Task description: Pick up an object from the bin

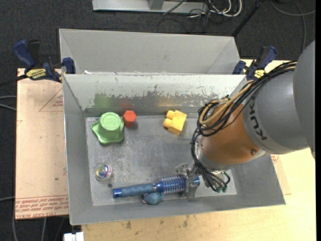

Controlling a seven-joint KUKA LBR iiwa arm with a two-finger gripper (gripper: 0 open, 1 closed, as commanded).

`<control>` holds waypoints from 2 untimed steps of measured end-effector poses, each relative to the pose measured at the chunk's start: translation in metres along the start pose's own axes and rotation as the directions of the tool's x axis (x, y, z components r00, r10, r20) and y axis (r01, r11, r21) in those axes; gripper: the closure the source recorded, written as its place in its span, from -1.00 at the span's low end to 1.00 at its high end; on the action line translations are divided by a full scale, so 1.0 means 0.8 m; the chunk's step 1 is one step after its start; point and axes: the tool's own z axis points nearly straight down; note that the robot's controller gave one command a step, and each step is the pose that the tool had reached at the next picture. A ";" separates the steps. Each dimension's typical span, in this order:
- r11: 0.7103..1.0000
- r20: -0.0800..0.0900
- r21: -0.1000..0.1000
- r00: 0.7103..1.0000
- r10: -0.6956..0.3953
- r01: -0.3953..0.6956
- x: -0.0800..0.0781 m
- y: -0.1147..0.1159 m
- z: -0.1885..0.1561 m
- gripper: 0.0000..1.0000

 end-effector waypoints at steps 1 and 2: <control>0.973 0.004 0.004 0.973 -0.229 0.229 -0.001 -0.068 -0.001 1.00; 0.977 0.008 0.005 0.977 -0.212 0.212 -0.017 -0.078 -0.156 1.00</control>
Offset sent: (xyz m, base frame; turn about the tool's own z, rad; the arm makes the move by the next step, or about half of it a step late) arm 0.0074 -0.0513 0.0006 -0.2391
